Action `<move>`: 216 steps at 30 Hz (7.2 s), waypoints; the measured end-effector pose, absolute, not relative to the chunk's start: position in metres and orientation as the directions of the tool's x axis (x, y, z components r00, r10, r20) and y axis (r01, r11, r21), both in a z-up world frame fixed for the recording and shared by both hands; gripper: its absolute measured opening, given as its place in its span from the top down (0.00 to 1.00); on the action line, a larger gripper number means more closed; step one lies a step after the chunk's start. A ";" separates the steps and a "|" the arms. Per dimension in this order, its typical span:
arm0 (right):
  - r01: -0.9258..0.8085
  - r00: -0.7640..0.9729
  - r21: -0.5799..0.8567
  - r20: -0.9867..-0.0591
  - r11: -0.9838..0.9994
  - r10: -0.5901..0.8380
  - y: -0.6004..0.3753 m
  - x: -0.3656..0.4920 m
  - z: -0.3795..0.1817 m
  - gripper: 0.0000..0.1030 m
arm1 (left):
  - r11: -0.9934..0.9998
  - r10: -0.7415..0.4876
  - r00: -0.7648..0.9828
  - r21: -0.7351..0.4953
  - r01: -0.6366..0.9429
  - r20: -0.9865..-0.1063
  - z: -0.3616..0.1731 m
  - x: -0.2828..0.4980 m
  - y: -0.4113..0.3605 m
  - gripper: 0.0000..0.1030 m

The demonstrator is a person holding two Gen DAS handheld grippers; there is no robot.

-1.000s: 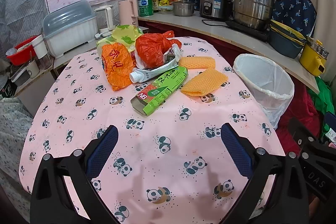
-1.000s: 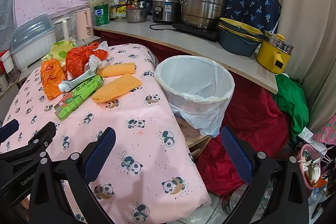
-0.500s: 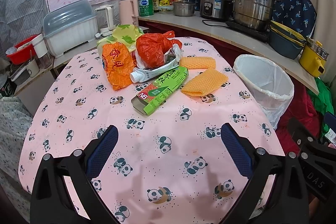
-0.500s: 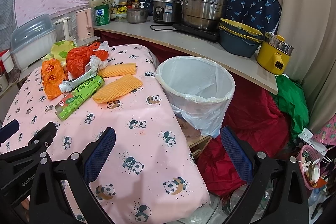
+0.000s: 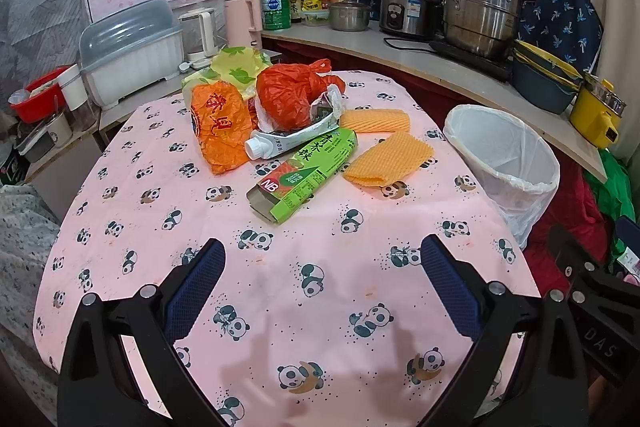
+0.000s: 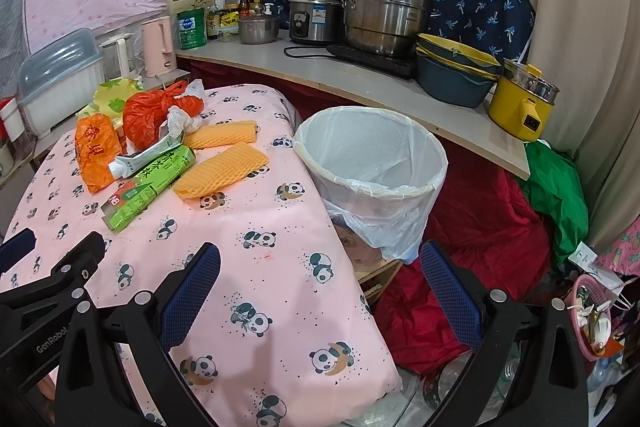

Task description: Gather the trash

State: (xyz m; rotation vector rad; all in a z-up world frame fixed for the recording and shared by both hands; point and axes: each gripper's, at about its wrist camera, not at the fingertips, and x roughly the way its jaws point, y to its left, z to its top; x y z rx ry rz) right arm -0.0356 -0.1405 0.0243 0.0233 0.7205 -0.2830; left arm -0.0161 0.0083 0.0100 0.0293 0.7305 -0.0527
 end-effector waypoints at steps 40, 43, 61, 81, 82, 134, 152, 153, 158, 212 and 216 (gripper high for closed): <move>0.221 0.673 -0.022 -0.721 0.975 -0.168 -0.135 0.097 -0.019 0.07 | 0.999 0.006 0.698 -0.027 -0.036 -0.716 -0.016 0.105 0.057 0.09; 0.202 0.663 -0.011 -0.734 0.979 -0.145 -0.125 0.116 -0.027 0.07 | 0.997 0.022 0.699 -0.036 -0.068 -0.715 -0.017 0.121 0.077 0.09; 0.161 0.586 0.045 -0.808 0.986 -0.059 -0.095 0.177 -0.075 0.37 | 0.989 0.056 0.676 -0.051 -0.137 -0.734 -0.042 0.207 0.146 0.40; 0.137 0.662 0.131 -0.750 0.982 0.007 -0.099 0.148 -0.049 0.91 | 0.993 0.013 0.721 -0.073 -0.088 -0.693 -0.011 0.182 0.121 0.92; 0.140 0.667 0.132 -0.745 0.981 0.005 -0.101 0.146 -0.046 0.91 | 0.993 0.011 0.725 -0.074 -0.086 -0.689 -0.008 0.179 0.119 0.92; 0.547 0.686 0.230 -0.675 0.805 -0.274 -0.331 0.084 -0.028 0.91 | 0.835 -0.487 0.537 -0.185 0.519 -0.689 -0.009 0.200 -0.211 0.75; 0.496 0.687 0.200 -0.685 0.845 -0.242 -0.316 0.145 -0.038 0.81 | 0.925 -0.325 0.645 -0.092 0.368 -0.691 -0.015 0.205 -0.149 0.47; 0.491 0.692 0.203 -0.682 0.847 -0.238 -0.313 0.144 -0.037 0.74 | 0.931 -0.317 0.651 -0.094 0.354 -0.689 -0.015 0.204 -0.142 0.46; 0.473 0.709 0.183 -0.660 0.862 -0.249 -0.294 0.142 -0.028 0.62 | 0.948 -0.292 0.667 -0.115 0.298 -0.685 -0.012 0.200 -0.112 0.40; 0.176 0.681 0.132 -0.732 0.975 -0.024 -0.096 0.120 -0.030 0.57 | 0.964 -0.250 0.575 -0.141 0.227 -0.779 -0.070 0.140 0.049 0.46; 0.175 0.685 0.130 -0.728 0.976 -0.026 -0.094 0.118 -0.027 0.57 | 0.961 -0.263 0.580 -0.158 0.226 -0.771 -0.060 0.129 0.053 0.79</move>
